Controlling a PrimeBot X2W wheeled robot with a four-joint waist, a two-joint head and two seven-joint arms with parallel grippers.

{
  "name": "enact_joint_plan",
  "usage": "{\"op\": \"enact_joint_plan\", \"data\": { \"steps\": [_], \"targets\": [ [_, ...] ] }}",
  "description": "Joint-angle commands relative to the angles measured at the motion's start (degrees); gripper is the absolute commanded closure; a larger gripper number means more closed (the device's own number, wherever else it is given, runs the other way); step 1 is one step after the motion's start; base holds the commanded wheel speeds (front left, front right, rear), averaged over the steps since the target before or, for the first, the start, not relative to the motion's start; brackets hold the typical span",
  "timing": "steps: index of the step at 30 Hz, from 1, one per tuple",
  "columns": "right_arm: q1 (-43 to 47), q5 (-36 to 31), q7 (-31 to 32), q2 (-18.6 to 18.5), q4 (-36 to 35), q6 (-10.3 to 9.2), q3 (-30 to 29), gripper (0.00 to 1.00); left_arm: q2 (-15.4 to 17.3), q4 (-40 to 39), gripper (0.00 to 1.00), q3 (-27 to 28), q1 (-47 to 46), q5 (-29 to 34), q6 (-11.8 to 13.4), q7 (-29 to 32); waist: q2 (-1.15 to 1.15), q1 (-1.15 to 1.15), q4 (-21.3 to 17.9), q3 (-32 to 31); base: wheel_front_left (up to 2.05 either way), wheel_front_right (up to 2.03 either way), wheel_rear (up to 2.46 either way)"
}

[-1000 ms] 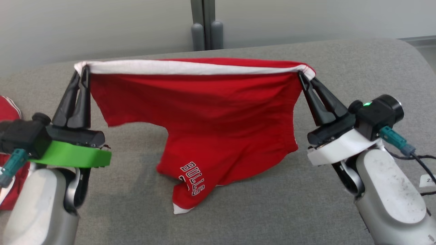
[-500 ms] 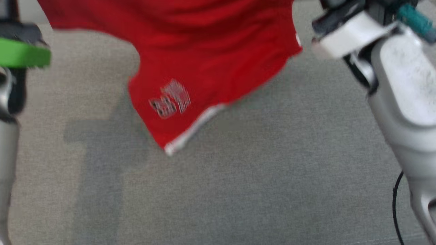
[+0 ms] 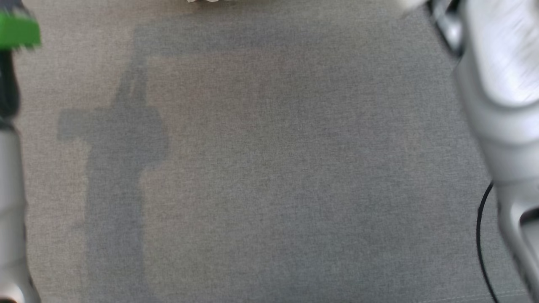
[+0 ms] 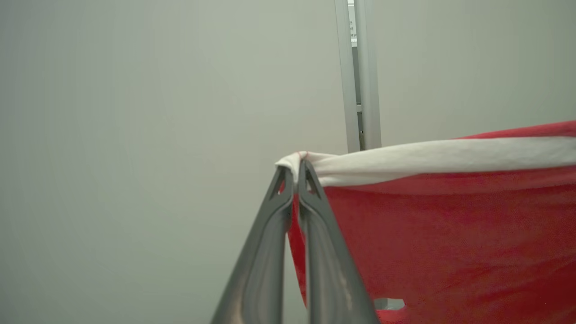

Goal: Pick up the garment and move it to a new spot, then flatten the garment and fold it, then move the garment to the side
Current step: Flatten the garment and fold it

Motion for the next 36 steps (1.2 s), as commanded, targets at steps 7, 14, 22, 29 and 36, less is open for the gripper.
{"op": "enact_joint_plan", "data": {
  "steps": [7, 14, 22, 29, 36],
  "targets": [
    [21.7, 5.9, -0.2, -1.2, -0.8, -0.14, 6.1, 1.0, -7.2, 1.7, 1.0, 9.5, 25.1, -0.4, 0.2, 0.0, 0.0, -0.01, -0.6, -5.9, 0.0, 0.0, 0.0],
    [41.9, 11.0, -0.3, -1.8, -4.7, -0.16, 5.4, 1.0, -13.6, 3.5, 1.0, 9.3, 42.6, 1.7, 0.2, 0.0, 0.0, -0.01, 0.9, -12.9, 0.0, 0.0, 0.0],
    [56.6, 13.3, -0.3, -1.2, -6.5, -0.16, 5.8, 1.0, -16.2, 3.4, 1.0, 9.9, 53.7, 3.6, 0.2, 0.0, 0.0, -0.01, 2.2, -19.3, 0.0, 0.0, 0.0],
    [64.7, 15.0, -0.3, -1.3, -8.2, -0.16, 6.7, 1.0, -17.1, 1.4, 1.0, 10.8, 61.3, 5.8, 0.2, 0.0, 0.0, -0.01, 2.7, -22.9, 0.0, 0.0, 0.0],
    [67.7, 16.6, -0.3, -1.3, -10.2, -0.15, 8.5, 1.0, -17.5, -1.9, 1.0, 11.8, 63.0, 6.4, 0.2, 0.0, 0.0, -0.01, 2.2, -22.4, 0.0, 0.0, 0.0]
  ]
}}
